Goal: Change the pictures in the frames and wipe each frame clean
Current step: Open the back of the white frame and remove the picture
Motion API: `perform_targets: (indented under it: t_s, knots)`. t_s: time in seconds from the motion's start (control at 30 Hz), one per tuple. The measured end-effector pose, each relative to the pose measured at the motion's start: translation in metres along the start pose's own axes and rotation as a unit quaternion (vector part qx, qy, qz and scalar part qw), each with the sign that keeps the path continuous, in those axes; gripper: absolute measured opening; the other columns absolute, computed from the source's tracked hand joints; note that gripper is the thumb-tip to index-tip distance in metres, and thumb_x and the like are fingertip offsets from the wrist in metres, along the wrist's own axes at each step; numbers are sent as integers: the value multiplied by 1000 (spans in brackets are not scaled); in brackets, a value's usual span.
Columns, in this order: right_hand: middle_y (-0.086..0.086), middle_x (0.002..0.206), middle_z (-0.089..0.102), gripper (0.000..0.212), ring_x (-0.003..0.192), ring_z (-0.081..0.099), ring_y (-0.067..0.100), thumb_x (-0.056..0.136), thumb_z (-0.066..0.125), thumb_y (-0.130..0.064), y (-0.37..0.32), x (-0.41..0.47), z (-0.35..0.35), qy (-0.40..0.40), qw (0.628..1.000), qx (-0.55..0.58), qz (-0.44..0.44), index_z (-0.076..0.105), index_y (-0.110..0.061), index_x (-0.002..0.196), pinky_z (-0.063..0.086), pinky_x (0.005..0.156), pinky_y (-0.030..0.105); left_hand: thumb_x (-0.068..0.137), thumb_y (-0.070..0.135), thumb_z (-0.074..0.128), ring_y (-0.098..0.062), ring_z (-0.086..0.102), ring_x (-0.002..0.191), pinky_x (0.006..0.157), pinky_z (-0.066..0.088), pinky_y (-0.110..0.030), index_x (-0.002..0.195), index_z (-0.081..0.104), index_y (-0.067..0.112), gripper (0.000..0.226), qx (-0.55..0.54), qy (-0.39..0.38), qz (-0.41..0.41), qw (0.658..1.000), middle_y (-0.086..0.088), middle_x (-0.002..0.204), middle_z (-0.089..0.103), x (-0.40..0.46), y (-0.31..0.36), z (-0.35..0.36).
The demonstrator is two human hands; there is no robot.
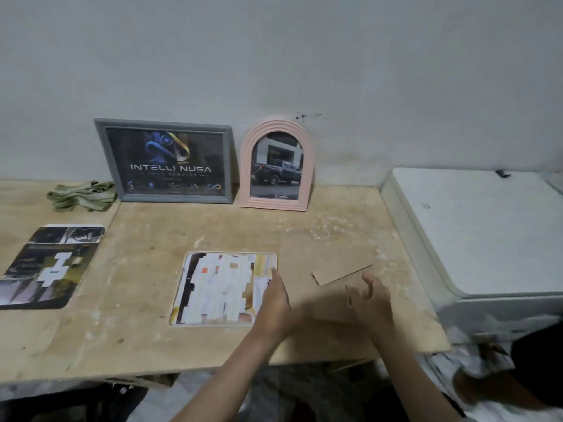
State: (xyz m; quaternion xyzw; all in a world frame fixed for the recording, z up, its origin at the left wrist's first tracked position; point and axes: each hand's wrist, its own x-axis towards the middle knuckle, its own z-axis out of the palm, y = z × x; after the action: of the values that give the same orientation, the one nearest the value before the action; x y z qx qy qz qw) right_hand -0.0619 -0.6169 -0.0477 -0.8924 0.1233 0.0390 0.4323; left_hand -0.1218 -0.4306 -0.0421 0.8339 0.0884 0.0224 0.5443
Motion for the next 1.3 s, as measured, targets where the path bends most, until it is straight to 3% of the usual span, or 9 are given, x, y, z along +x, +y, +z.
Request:
perform_targets:
  t_s: [0.1, 0.23, 0.37, 0.53, 0.7, 0.93, 1.03, 1.17, 1.3]
  knots:
    - [12, 133, 49, 48, 113, 50, 25, 87, 63, -19, 29, 18, -25, -12, 999, -33, 3, 48, -11, 132, 43, 88, 30, 79, 35, 74, -8, 34, 130, 97, 20, -5, 147, 16, 11, 93, 54, -38, -26, 997, 16, 132, 28, 5, 12, 39]
    - [11, 125, 53, 45, 110, 50, 26, 83, 69, -26, 52, 32, -42, -31, 997, -69, -9, 53, -12, 123, 46, 93, 41, 68, 58, 71, -22, 33, 137, 112, 29, -31, 146, 13, 17, 106, 90, -67, -57, 992, 0, 147, 32, 5, 5, 71]
    - [14, 132, 38, 52, 119, 39, 32, 83, 65, -32, 61, 33, -37, -67, 988, -137, -25, 45, -15, 128, 38, 98, 43, 78, 62, 60, -30, -10, 147, 119, 1, -47, 146, -22, 3, 122, 190, -124, -88, 970, -14, 159, -16, 5, -2, 85]
    - [17, 156, -12, 83, 144, -6, 32, 91, 49, -47, 76, 30, -27, -143, 958, -245, -45, 1, -14, 149, 6, 116, 45, 82, 67, 49, -29, -25, 144, 115, -9, -48, 147, -20, 3, 115, 254, -153, -109, 949, -14, 152, -34, 4, -4, 94]
    - [18, 156, -17, 82, 144, -15, 32, 92, 47, -44, 74, 30, -25, -153, 956, -248, -33, -2, -11, 150, 3, 116, 46, 85, 61, 51, -26, -17, 146, 118, -3, -43, 151, -6, 5, 104, 226, -108, -102, 963, -10, 157, -24, 5, -9, 92]
    - [17, 156, 4, 68, 144, 2, 33, 87, 53, -25, 31, 20, 7, -77, 968, -210, -109, 22, -8, 145, 12, 115, 46, 84, 55, 48, -14, 16, 145, 113, 14, -25, 145, 35, 18, 73, 94, 36, -90, 991, 4, 156, 25, -6, -4, 57]
    - [22, 152, 21, 63, 140, 20, 37, 80, 48, -23, 5, 10, 39, -73, 962, -206, -165, 34, -6, 139, 22, 113, 51, 79, 62, 39, -15, 31, 137, 108, 21, -22, 139, 45, 16, 76, 87, 74, -94, 989, 3, 146, 41, -6, -8, 23]
    - [27, 141, 41, 61, 131, 37, 43, 72, 62, -18, -28, -5, 88, -117, 946, -189, -236, 49, 0, 128, 31, 107, 52, 85, 52, 41, -26, 37, 134, 106, 23, -27, 135, 49, 8, 67, 122, 104, -91, 983, -7, 140, 48, 3, -28, -33]
    - [20, 141, 45, 75, 131, 40, 39, 70, 62, -44, -57, -16, 128, -172, 919, -206, -288, 47, -5, 133, 36, 104, 51, 82, 53, 42, -35, 34, 136, 113, 26, -41, 135, 47, 0, 75, 164, 125, -130, 970, -16, 143, 44, 17, -58, -91]
